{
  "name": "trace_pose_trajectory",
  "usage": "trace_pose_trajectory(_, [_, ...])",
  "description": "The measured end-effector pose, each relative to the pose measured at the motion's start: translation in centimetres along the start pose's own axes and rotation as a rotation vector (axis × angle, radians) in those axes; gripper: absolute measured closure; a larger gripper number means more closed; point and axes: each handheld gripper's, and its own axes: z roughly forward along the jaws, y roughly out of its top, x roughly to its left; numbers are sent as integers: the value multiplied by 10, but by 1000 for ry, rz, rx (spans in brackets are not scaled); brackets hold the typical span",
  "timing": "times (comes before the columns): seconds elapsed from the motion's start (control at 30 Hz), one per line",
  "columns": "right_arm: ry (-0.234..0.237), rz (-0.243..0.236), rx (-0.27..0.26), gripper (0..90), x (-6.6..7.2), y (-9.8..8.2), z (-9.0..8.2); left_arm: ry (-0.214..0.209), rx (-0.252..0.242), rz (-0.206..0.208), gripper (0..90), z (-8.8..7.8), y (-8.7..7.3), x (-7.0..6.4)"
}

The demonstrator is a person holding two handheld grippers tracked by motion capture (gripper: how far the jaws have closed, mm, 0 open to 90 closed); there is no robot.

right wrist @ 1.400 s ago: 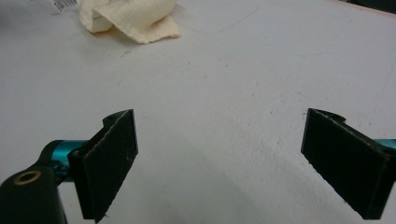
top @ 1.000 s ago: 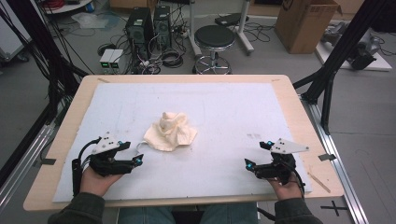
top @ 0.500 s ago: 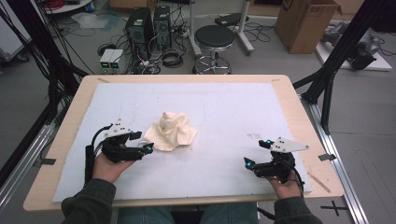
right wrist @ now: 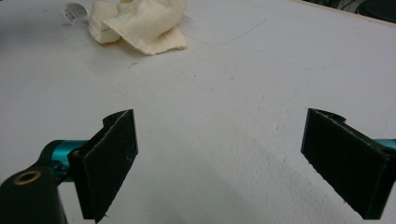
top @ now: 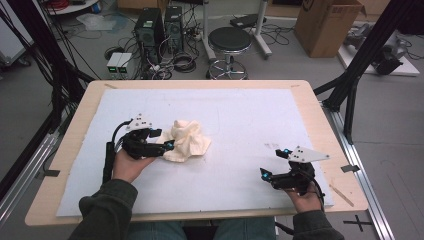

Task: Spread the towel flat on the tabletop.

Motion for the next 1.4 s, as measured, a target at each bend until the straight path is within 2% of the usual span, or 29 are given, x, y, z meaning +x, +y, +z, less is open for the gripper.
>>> trace_pose_trajectory(0.1, [2,1,-1,101,0,0,1,8,-3,-6,329,9,4,2])
trace_pose_trajectory(0.17, [4,0,0,101,0,0,1,15,-1,-31,329,19,5,5])
trace_pose_trajectory(0.37, [8,-2,-2,101,0,0,2,33,7,-71,330,35,3,11])
trace_pose_trajectory(0.43, [7,0,-2,101,-1,0,2,42,35,-69,328,42,4,12])
trace_pose_trajectory(0.6, [10,-2,-2,101,-1,0,2,53,39,-73,329,57,4,10])
trace_pose_trajectory(0.67, [9,-5,-4,101,-1,0,2,56,68,-59,329,62,3,10])
trace_pose_trajectory(0.7, [10,-4,-5,101,-1,0,2,60,89,-70,331,70,0,9])
trace_pose_trajectory(0.8, [12,1,-2,101,-1,0,1,61,106,-74,350,77,-2,9])
trace_pose_trajectory(1.03, [11,-2,-7,101,-2,-1,1,90,145,-62,457,88,-8,9])
trace_pose_trajectory(1.27, [18,-5,-5,101,-1,0,2,108,184,-17,550,96,-12,4])
trace_pose_trajectory(1.33, [20,-10,-4,101,-1,0,3,118,196,9,568,99,-13,2])
trace_pose_trajectory(1.4, [18,-11,-5,101,-1,0,3,128,193,16,576,100,-13,1])
